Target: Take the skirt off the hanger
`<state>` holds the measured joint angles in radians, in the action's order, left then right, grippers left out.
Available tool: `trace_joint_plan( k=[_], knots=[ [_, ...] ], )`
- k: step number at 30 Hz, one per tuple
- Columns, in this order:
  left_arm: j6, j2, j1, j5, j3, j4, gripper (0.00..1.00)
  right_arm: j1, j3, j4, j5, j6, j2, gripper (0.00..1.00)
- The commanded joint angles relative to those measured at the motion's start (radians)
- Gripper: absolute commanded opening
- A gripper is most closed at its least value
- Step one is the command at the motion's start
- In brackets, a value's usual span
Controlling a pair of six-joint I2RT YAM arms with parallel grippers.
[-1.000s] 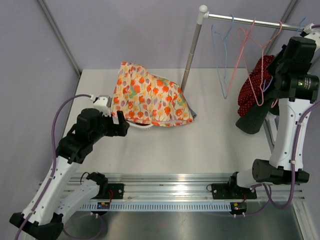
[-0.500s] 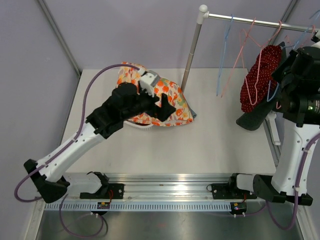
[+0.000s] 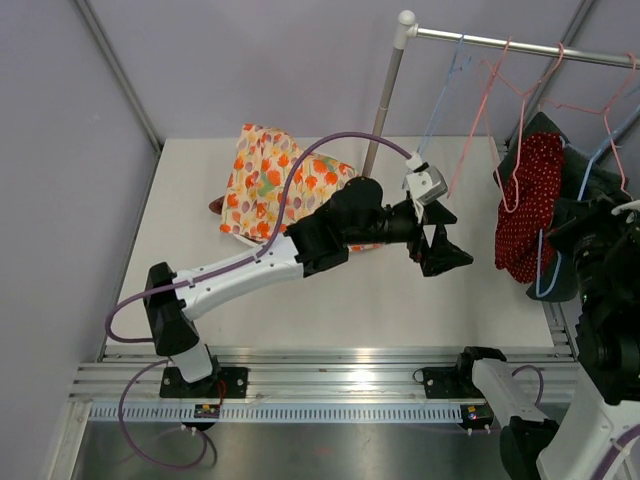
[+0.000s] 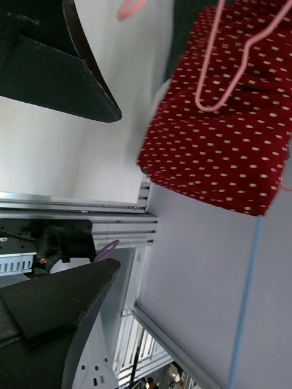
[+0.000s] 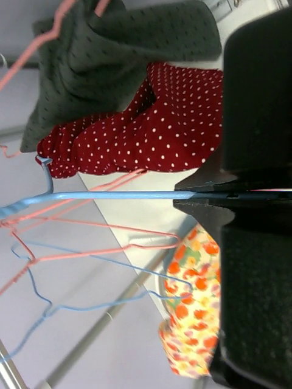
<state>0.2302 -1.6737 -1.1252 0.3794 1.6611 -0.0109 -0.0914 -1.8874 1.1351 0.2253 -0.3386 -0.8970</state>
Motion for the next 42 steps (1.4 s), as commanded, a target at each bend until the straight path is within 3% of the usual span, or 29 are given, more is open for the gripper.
trace_joint_plan(
  k=[1,4,11,22,29,34,37,38,39,42],
  knots=[
    [-0.002,-0.032,-0.050,0.066,0.052,-0.225,0.99,0.004,0.034,-0.029,-0.189,-0.098,0.050,0.00],
    [-0.022,-0.081,-0.079,0.068,0.071,-0.250,0.99,0.004,0.051,-0.024,-0.284,-0.151,0.096,0.00],
    [-0.006,-0.142,-0.105,0.072,0.094,-0.297,0.99,0.004,0.037,-0.009,-0.337,-0.201,0.170,0.00],
    [-0.038,-0.192,-0.123,-0.137,0.078,-0.275,0.98,0.004,-0.171,0.116,-0.391,-0.200,0.113,0.00],
    [-0.072,-0.103,-0.122,-0.209,-0.035,-0.311,0.85,0.004,-0.202,0.166,-0.385,-0.177,0.113,0.00],
    [-0.085,-0.103,-0.122,-0.226,-0.026,-0.290,0.77,0.004,-0.188,0.163,-0.399,-0.183,0.121,0.00],
    [-0.069,-0.116,-0.122,-0.203,-0.021,-0.317,0.53,0.004,-0.182,0.158,-0.399,-0.185,0.122,0.00],
    [-0.051,-0.123,-0.122,-0.192,-0.020,-0.328,0.11,0.005,-0.180,0.158,-0.400,-0.186,0.124,0.00],
    [-0.042,-0.133,-0.122,-0.186,0.003,-0.327,0.00,0.005,-0.177,0.154,-0.399,-0.185,0.124,0.00],
    [-0.028,-0.155,-0.120,-0.174,0.038,-0.296,0.00,0.005,-0.180,0.160,-0.380,-0.174,0.119,0.00]
  ],
)
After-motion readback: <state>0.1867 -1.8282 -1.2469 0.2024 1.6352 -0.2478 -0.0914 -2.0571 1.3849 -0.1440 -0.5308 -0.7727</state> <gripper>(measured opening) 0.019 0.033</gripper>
